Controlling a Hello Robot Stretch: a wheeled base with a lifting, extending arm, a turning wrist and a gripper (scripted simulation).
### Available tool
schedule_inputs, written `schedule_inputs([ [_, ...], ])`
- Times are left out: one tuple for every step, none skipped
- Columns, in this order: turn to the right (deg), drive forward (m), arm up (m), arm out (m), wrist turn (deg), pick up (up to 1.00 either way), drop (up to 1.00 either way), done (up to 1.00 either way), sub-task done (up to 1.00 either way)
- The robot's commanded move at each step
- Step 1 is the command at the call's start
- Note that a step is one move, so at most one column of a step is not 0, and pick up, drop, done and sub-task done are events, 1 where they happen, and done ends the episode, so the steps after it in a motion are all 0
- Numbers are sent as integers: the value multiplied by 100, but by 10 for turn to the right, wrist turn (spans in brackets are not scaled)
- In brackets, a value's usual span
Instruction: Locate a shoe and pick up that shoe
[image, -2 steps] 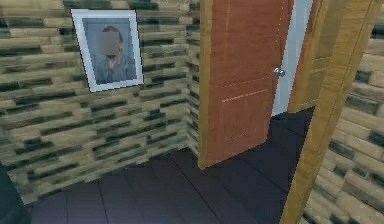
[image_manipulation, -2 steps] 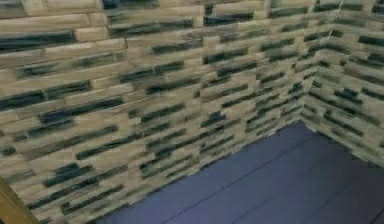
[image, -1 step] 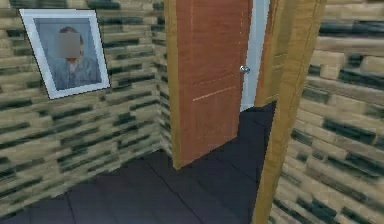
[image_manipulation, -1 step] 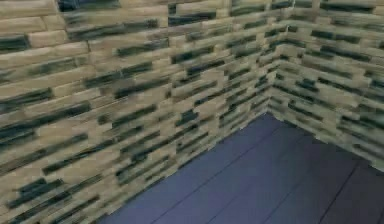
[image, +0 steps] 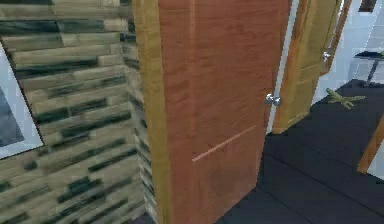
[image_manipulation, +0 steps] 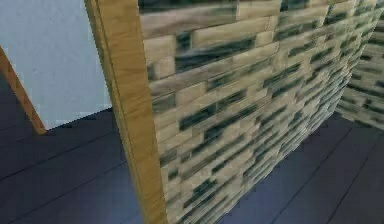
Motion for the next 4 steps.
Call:
schedule_inputs([
  [180, 0, 0, 0, 0, 0, 0, 0, 0],
  [0, 75, 0, 0, 0, 0, 0, 0, 0],
  [450, 0, 0, 0, 0, 0, 0, 0, 0],
  [390, 0, 0, 0, 0, 0, 0, 0, 0],
])
